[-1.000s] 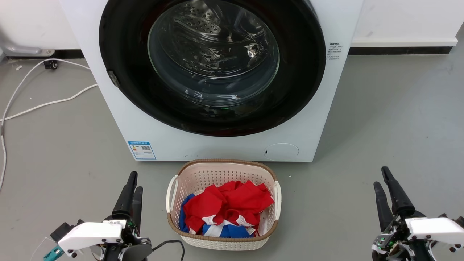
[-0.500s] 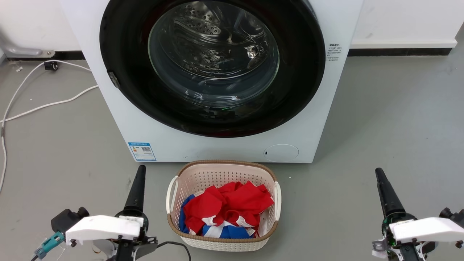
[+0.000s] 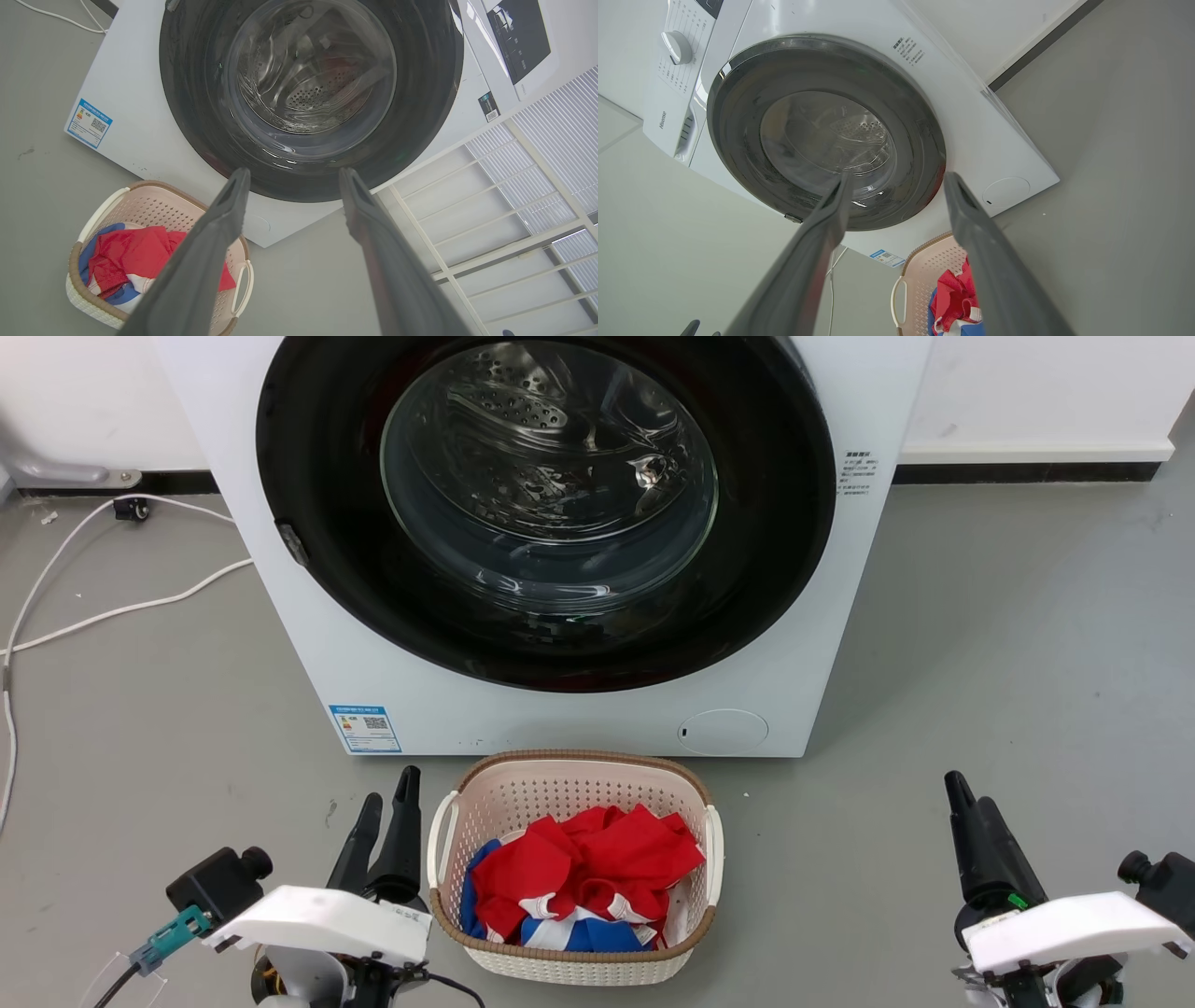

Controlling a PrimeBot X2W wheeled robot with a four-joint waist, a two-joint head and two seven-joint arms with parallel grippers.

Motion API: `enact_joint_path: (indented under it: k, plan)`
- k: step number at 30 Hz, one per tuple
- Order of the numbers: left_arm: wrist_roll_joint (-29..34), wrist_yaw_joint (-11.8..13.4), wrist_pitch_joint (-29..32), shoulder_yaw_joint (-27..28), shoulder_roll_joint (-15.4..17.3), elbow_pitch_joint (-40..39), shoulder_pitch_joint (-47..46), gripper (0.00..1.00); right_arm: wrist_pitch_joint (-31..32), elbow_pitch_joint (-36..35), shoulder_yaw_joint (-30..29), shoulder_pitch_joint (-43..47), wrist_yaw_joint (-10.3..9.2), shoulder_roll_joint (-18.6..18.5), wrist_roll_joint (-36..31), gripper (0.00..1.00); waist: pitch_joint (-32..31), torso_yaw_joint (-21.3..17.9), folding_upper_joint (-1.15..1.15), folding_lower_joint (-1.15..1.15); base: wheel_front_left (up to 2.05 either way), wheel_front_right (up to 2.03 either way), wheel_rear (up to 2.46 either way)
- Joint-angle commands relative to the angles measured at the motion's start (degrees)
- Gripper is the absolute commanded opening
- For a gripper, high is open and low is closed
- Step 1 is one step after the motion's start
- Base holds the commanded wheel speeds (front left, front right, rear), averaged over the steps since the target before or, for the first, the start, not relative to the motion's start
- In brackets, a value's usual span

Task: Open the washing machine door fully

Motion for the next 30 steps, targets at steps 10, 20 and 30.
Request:
enact_joint_path:
  k: [10,20,30]
  plan:
    - [11.0,1.97,-2.4,-3.06,1.74,-1.65,-0.63,1.0,-0.52,-2.43,0.44,0.43,0.08,-0.01,-12.24,1.0,-0.2,0.06,0.0,0.0,0.0,0.0,0.0]
    - [17.92,3.16,-4.13,-5.42,2.68,-0.85,-0.64,1.0,-0.49,-3.71,0.6,1.12,0.1,0.02,-20.69,1.0,-0.51,0.01,0.0,0.0,0.0,0.0,0.0]
    - [23.36,4.01,-5.7,-6.71,3.0,-0.1,-1.36,1.0,-0.26,-4.82,0.39,1.27,0.11,0.04,-27.62,1.0,-0.48,-0.27,0.0,0.0,0.0,0.0,0.0]
